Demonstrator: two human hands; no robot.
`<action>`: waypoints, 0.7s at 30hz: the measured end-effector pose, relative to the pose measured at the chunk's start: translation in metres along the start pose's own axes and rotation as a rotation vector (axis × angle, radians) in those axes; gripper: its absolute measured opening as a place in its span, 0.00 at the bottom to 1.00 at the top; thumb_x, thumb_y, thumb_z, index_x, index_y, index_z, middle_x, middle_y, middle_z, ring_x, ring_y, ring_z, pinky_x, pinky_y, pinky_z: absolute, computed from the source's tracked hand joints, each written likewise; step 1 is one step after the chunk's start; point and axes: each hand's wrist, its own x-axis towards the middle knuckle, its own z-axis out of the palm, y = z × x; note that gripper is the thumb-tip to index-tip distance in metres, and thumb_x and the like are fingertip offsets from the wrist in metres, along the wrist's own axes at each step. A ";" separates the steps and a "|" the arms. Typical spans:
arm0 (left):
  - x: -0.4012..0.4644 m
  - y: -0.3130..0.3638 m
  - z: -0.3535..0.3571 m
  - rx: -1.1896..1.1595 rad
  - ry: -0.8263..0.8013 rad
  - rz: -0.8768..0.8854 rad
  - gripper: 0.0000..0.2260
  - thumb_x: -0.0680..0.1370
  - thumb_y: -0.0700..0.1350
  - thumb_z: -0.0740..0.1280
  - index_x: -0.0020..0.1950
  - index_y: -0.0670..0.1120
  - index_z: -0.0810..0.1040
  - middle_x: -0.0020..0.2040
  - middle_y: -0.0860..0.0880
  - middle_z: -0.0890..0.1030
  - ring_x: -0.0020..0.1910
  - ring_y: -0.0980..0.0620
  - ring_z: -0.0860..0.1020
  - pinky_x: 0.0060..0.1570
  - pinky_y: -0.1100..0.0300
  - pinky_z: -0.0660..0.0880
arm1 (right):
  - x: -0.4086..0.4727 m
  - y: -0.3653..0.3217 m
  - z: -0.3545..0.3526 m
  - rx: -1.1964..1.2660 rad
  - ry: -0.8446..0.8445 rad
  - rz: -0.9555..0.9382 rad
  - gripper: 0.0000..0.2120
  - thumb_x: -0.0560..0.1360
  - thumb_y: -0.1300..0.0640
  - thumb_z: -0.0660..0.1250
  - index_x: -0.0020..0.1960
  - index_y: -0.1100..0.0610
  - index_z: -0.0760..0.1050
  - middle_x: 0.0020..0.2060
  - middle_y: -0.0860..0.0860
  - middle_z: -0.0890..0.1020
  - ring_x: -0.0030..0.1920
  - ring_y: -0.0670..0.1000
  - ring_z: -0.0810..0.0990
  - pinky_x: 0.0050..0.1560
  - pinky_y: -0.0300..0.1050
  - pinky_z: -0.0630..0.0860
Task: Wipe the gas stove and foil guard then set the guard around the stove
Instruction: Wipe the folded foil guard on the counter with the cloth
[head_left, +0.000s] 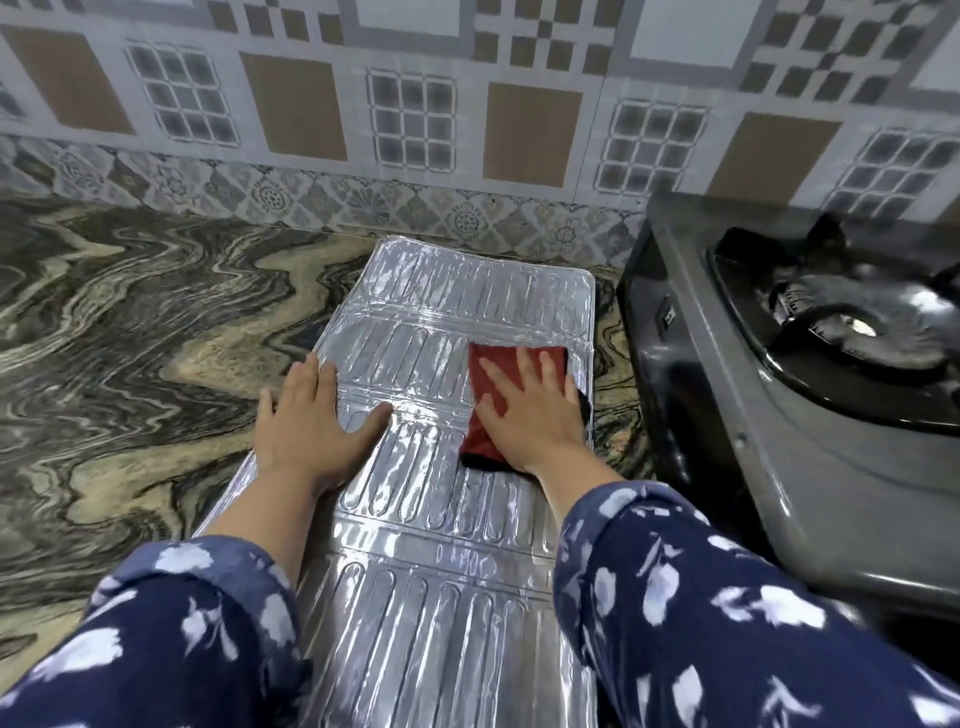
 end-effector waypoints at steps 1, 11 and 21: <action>0.001 0.000 0.000 0.002 0.003 0.003 0.47 0.68 0.76 0.41 0.78 0.46 0.48 0.79 0.49 0.46 0.78 0.52 0.45 0.75 0.45 0.44 | 0.010 0.003 -0.002 -0.003 0.004 0.022 0.27 0.77 0.38 0.41 0.75 0.39 0.44 0.78 0.50 0.43 0.77 0.57 0.40 0.75 0.61 0.41; 0.003 0.001 0.002 -0.006 0.041 -0.005 0.46 0.68 0.76 0.42 0.78 0.48 0.47 0.79 0.51 0.47 0.78 0.53 0.45 0.75 0.46 0.44 | 0.123 0.036 -0.017 0.007 0.016 0.141 0.27 0.77 0.39 0.45 0.75 0.39 0.47 0.78 0.50 0.46 0.77 0.59 0.43 0.74 0.61 0.40; 0.003 0.005 -0.001 0.015 0.040 -0.039 0.46 0.67 0.76 0.41 0.78 0.51 0.49 0.79 0.52 0.48 0.78 0.54 0.47 0.75 0.47 0.45 | 0.117 -0.060 -0.009 -0.004 -0.100 -0.266 0.25 0.78 0.41 0.44 0.75 0.37 0.44 0.78 0.49 0.43 0.77 0.59 0.39 0.73 0.63 0.37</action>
